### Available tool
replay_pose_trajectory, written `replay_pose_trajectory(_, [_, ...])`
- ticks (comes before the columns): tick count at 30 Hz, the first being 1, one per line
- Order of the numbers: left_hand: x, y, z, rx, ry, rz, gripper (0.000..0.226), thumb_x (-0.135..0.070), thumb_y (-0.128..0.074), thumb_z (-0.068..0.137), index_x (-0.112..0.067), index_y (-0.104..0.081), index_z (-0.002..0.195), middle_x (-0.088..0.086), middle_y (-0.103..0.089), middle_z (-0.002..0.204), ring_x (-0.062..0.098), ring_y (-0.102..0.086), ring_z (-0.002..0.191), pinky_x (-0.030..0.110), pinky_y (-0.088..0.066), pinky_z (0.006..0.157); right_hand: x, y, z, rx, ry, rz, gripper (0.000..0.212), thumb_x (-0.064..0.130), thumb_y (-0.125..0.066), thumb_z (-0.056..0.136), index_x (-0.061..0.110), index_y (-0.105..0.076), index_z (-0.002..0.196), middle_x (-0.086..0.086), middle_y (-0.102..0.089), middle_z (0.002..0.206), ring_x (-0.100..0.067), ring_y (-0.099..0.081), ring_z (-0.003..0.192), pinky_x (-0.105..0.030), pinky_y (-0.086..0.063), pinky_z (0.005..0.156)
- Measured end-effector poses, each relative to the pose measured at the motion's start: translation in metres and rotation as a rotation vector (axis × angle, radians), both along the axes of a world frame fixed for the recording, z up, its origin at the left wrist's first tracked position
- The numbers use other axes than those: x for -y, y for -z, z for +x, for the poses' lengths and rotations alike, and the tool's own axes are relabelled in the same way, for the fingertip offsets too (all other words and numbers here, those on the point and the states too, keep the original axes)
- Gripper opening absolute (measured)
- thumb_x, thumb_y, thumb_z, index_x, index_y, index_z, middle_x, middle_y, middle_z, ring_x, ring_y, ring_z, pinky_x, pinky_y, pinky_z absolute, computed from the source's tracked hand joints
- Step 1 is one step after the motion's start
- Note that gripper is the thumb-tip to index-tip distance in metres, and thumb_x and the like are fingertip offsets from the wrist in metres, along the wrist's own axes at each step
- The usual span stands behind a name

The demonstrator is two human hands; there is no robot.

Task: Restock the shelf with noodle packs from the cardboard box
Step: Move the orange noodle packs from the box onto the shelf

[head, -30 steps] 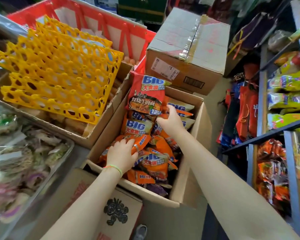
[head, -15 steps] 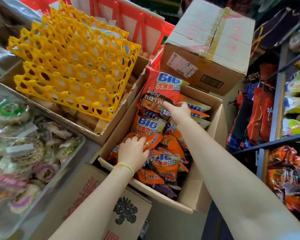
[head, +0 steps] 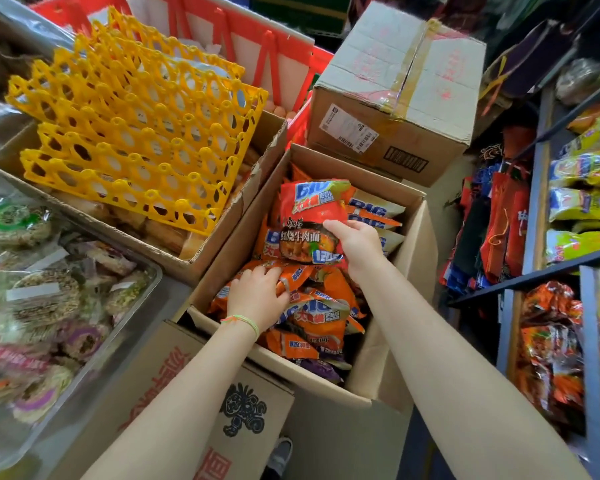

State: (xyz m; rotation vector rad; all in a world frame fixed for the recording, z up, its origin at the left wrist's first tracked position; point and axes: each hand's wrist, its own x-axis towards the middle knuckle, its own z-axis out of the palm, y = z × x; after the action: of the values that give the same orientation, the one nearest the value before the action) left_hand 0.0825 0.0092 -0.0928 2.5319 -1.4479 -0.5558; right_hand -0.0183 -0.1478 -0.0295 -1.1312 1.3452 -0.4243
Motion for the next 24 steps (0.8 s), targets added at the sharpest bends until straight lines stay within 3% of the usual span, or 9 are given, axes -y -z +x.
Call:
replay_pose_trajectory(5, [0.003,-0.019,-0.011,-0.305,-0.192,-0.105,0.048,-0.048,-0.048,0.098,-0.017,-0.059,0.133,0.007,-0.063,0.126,0.025,-0.057,0.117,0.041,-0.048,0.099,-0.012,-0.031,-0.073,0.037,0.073,-0.085,0.040,0.040,-0.075,0.085,0.015,-0.059,0.112,-0.003,-0.075,0.100,-0.018,-0.075,0.083,-0.033,-0.061,0.071])
replay_pose_trajectory(8, [0.010,-0.058,-0.035,-0.556,-0.367,-0.348,0.037,-0.038,-0.046,0.100,-0.012,-0.068,0.115,0.004,-0.069,0.113,0.024,-0.062,0.109,0.041,-0.049,0.096,-0.026,-0.060,-0.122,0.165,0.071,-0.115,0.053,0.041,-0.076,0.083,0.005,-0.061,0.120,-0.010,-0.075,0.105,-0.026,-0.074,0.092,-0.041,-0.060,0.081])
replay_pose_trajectory(11, [0.025,-0.127,-0.077,-1.260,-0.437,-0.453,0.041,-0.043,-0.044,0.101,-0.012,-0.067,0.115,0.001,-0.071,0.109,0.021,-0.066,0.104,0.039,-0.054,0.086,-0.046,-0.087,-0.171,0.296,0.050,-0.112,0.058,0.044,-0.070,0.083,0.006,-0.060,0.125,-0.017,-0.070,0.118,-0.034,-0.069,0.106,-0.049,-0.055,0.092])
replay_pose_trajectory(13, [0.031,-0.164,-0.109,-1.628,-0.284,-0.377,0.039,-0.041,-0.046,0.102,-0.015,-0.062,0.126,0.006,-0.072,0.119,0.023,-0.067,0.111,0.040,-0.055,0.092,-0.060,-0.105,-0.205,0.347,0.053,-0.123,0.033,0.034,-0.058,0.094,0.012,-0.064,0.118,-0.012,-0.072,0.112,-0.028,-0.071,0.099,-0.042,-0.059,0.084])
replay_pose_trajectory(15, [0.037,-0.183,-0.145,-1.588,-0.082,-0.327,0.038,-0.037,-0.061,0.095,-0.016,-0.062,0.127,0.012,-0.071,0.120,0.030,-0.067,0.111,0.047,-0.054,0.096,-0.079,-0.127,-0.239,0.329,0.075,-0.176,0.018,0.026,-0.052,0.100,0.021,-0.067,0.109,-0.003,-0.075,0.101,-0.020,-0.073,0.091,-0.035,-0.061,0.077])
replay_pose_trajectory(17, [0.036,-0.194,-0.188,-1.427,0.056,-0.327,0.042,-0.033,-0.080,0.079,-0.017,-0.066,0.116,0.011,-0.075,0.109,0.030,-0.071,0.101,0.047,-0.057,0.090,-0.102,-0.147,-0.276,0.223,0.119,-0.251,0.016,0.037,-0.058,0.097,0.029,-0.065,0.110,0.008,-0.075,0.102,-0.012,-0.072,0.095,-0.031,-0.060,0.080])
replay_pose_trajectory(19, [0.027,-0.205,-0.236,-1.376,0.164,-0.328,0.052,-0.033,-0.089,0.067,-0.017,-0.066,0.111,0.009,-0.076,0.105,0.026,-0.073,0.096,0.043,-0.058,0.087,-0.131,-0.164,-0.319,0.110,0.222,-0.358,0.035,0.057,-0.065,0.083,0.035,-0.066,0.110,0.018,-0.074,0.105,-0.004,-0.068,0.104,-0.033,-0.055,0.094])
replay_pose_trajectory(21, [0.010,-0.222,-0.292,-1.370,0.345,-0.314,0.059,-0.033,-0.090,0.065,-0.018,-0.064,0.115,0.007,-0.076,0.106,0.025,-0.073,0.097,0.041,-0.057,0.086,-0.168,-0.182,-0.372,0.026,0.367,-0.498,0.045,0.061,-0.067,0.078,0.032,-0.067,0.113,0.019,-0.072,0.109,0.000,-0.066,0.107,-0.035,-0.050,0.102])
replay_pose_trajectory(24, [-0.032,-0.257,-0.390,-1.396,0.613,-0.300,0.052,-0.025,-0.088,0.071,-0.025,-0.063,0.116,-0.002,-0.077,0.104,0.017,-0.073,0.094,0.033,-0.058,0.081,-0.245,-0.225,-0.454,-0.040,0.547,-0.635,0.022,0.050,-0.066,0.088,0.034,-0.067,0.103,0.024,-0.072,0.099,0.012,-0.065,0.095,-0.014,-0.049,0.088])
